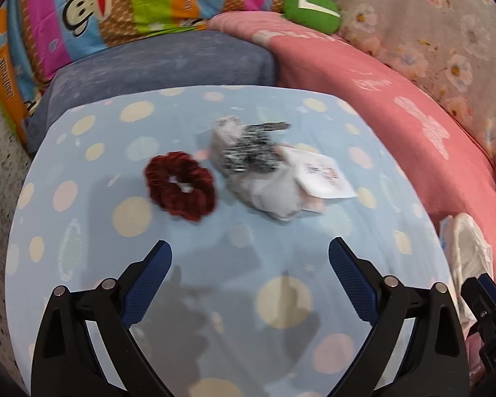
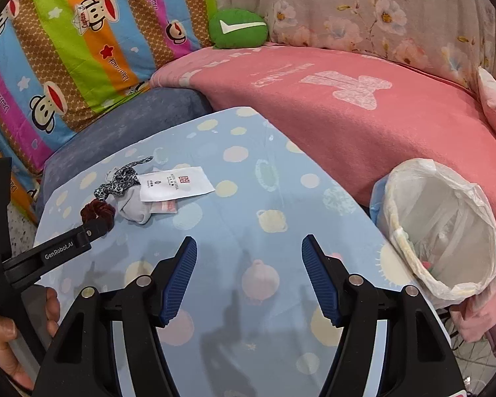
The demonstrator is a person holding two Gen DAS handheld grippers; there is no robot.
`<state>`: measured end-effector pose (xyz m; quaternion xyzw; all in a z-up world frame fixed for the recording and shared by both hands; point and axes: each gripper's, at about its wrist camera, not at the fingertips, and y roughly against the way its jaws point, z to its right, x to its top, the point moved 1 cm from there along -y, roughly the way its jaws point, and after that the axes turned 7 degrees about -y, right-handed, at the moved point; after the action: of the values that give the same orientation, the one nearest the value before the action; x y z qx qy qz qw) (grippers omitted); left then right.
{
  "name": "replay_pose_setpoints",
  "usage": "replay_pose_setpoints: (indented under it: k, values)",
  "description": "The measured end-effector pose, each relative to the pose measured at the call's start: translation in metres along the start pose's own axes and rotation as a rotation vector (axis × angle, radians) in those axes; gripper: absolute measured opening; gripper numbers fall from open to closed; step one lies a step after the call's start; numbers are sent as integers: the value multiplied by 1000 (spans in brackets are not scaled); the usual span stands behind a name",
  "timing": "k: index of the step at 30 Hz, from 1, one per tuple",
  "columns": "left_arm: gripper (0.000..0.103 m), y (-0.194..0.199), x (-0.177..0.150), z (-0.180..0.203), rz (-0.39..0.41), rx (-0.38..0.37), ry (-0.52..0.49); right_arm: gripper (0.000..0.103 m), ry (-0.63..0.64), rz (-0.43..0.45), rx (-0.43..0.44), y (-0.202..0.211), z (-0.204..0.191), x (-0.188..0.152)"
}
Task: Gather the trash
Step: 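Move both grippers back from the bin toward the scrunchies, then grasp the red velvet scrunchie with the left gripper while the right grasps the leopard scrunchie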
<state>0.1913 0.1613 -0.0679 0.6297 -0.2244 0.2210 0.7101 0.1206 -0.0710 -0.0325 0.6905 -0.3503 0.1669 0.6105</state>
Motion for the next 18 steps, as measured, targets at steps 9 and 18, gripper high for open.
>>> replay_pose_setpoints:
  k: [9, 18]
  values:
    - [83, -24, 13, -62, -25, 9, 110, 64, 55, -44, 43, -40, -52, -3]
    - [47, -71, 33, -76, -101, -75, 125, 61, 70, -91, 140, -77, -110, 10]
